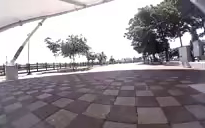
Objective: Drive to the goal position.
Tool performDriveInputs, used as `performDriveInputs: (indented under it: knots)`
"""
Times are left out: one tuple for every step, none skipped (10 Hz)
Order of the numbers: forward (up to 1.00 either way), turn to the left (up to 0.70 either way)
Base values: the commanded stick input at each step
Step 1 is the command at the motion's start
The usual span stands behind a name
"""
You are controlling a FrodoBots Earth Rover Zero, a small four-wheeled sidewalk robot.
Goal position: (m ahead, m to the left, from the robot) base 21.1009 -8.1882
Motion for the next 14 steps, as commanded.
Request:
performDriveInputs:
  knots:
    - [0.45,0.00]
    - [0.45,0.00]
    - [0.45,0.00]
    - [0.45,0.00]
    - [0.45,0.00]
    - [0.45,-0.27]
    - [0.45,-0.27]
    - [0.45,-0.27]
    - [0.45,-0.27]
    - [0.45,-0.27]
    - [0.45,-0.27]
    - [0.45,-0.27]
    - [0.45,-0.27]
    - [0.45,-0.27]
